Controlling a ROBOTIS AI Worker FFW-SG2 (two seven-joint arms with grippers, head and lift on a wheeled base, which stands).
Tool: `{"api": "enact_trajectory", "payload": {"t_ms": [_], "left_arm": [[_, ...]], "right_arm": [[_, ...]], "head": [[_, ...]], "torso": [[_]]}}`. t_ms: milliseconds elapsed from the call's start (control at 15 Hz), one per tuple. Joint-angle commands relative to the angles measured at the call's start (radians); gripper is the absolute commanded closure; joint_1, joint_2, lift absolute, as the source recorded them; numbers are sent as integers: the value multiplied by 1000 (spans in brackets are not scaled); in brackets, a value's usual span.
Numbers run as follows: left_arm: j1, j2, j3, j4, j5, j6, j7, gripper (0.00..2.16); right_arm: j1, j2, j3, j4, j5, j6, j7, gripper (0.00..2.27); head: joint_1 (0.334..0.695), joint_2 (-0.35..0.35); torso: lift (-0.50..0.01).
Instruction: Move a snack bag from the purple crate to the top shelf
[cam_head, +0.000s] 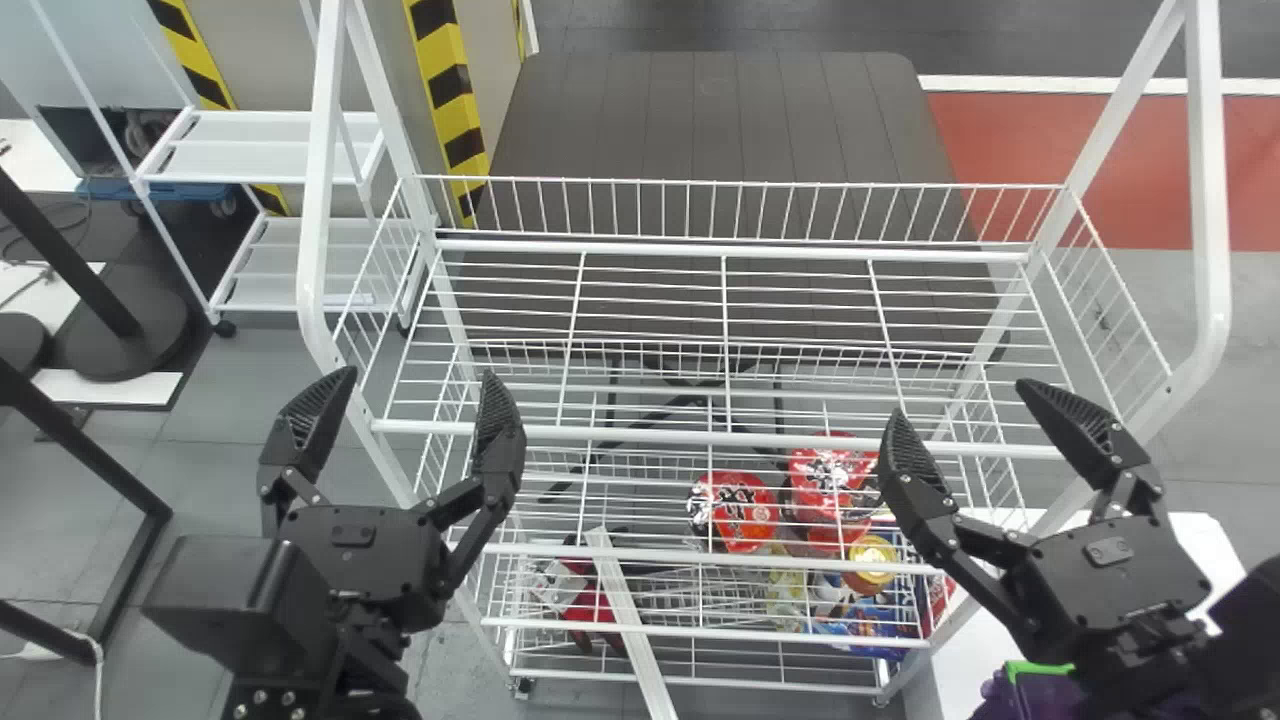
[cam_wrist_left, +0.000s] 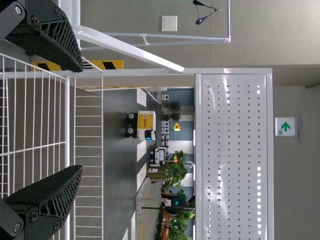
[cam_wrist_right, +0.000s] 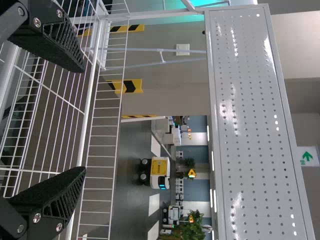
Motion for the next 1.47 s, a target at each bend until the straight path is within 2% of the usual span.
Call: {"api": "enact_trajectory", "payload": {"t_ms": [0, 667, 1000, 1400], "left_arm": [[4, 0, -3, 6, -3, -28, 0, 137], [21, 0, -8, -2, 9, -34, 3, 137], [22, 2, -17, -2, 6, -31, 31, 134], [28, 2, -18, -10, -1, -31, 31, 120]], "right_arm": [[0, 2, -1, 0, -5, -9, -7, 130], [11, 2, -6, -12, -1, -15, -7, 137], [23, 2, -10, -20, 1, -34, -7, 137], [24, 1, -18, -49, 1, 86, -6, 157]], "head": [[695, 26], [695, 16], [695, 17], [695, 15]], "torso": [[0], [0], [0], [0]]}}
